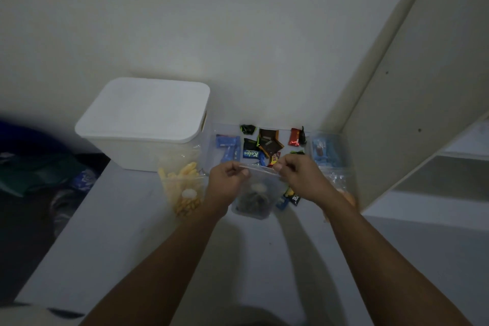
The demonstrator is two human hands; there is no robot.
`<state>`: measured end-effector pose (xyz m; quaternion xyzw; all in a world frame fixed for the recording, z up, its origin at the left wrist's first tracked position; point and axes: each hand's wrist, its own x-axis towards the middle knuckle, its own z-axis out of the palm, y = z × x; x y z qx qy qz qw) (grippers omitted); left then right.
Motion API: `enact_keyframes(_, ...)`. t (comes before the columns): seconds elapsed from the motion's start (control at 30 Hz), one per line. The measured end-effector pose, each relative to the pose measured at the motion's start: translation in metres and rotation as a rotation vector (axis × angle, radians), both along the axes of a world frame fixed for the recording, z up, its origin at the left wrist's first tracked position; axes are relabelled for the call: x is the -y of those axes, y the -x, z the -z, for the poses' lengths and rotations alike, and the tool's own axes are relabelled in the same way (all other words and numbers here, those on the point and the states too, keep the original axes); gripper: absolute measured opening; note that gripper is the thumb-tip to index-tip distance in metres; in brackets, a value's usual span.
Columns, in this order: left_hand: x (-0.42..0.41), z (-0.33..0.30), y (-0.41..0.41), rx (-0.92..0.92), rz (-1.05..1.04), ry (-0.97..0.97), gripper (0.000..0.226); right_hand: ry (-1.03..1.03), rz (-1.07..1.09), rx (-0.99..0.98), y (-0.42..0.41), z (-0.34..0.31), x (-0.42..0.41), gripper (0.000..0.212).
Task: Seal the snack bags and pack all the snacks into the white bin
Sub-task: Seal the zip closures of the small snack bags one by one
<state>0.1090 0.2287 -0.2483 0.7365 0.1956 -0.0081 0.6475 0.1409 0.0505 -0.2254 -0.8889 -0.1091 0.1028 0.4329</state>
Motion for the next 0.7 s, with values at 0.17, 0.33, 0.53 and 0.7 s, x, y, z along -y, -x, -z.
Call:
enact_keyframes(0.17,-0.019,0.003,0.010,-0.043,-0.073,0.068,0.020,-0.082,-0.038,-0.043,0.002,0.004,-0.008,0.010)
enact_keyframes(0.33,-0.040,0.001,0.022,-0.085,-0.153,0.105,0.017,0.036,-0.071,-0.006,0.000,0.020,-0.034,0.005)
enact_keyframes(0.53,-0.079,0.002,0.038,-0.134,-0.264,0.074,0.016,0.033,-0.117,-0.004,0.000,0.035,-0.078,0.008)
enact_keyframes(0.7,-0.109,0.007,0.048,-0.160,-0.329,0.037,0.012,0.056,-0.160,-0.018,0.001,0.042,-0.111,0.008)
